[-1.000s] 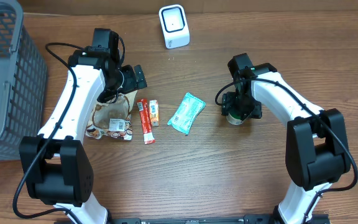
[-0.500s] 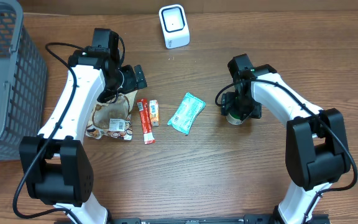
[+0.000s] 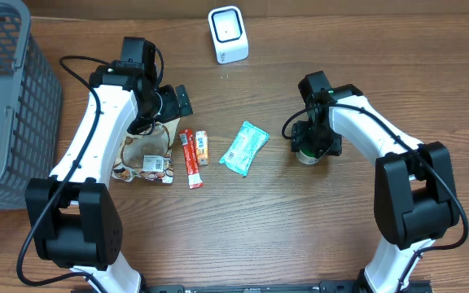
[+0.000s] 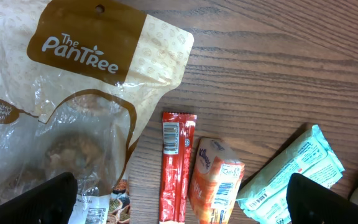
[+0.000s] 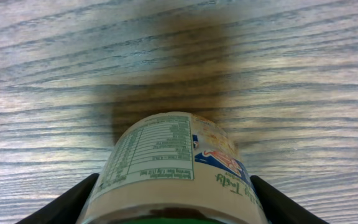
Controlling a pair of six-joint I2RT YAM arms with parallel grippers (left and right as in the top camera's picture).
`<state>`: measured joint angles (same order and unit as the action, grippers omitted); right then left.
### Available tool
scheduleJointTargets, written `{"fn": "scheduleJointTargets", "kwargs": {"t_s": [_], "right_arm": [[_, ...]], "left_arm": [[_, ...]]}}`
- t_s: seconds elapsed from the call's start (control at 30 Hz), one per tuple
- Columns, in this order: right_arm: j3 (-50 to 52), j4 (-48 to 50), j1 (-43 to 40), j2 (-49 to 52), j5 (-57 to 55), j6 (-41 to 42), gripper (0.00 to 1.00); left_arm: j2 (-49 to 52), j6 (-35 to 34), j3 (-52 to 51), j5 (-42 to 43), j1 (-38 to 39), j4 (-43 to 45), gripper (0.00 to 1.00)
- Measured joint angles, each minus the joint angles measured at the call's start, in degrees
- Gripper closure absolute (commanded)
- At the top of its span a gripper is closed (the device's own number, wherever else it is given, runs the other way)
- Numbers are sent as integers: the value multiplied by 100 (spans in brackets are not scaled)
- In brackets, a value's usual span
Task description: Scan the item barcode
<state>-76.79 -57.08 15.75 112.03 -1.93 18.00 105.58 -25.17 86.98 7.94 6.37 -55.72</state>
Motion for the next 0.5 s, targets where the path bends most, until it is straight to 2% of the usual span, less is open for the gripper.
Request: {"fn": "scheduleJointTargets", "kwargs": {"t_s": [0.23, 0.4, 0.5], "right_arm": [[37, -59, 0, 0, 2, -2, 23], [44, -70, 0, 0, 2, -2, 29], [42, -96, 0, 0, 2, 0, 37]], "left_arm": [[0, 0, 0, 0, 0, 0, 1], [0, 2, 0, -2, 0, 0, 1], [0, 0, 0, -2, 0, 0, 0]]}}
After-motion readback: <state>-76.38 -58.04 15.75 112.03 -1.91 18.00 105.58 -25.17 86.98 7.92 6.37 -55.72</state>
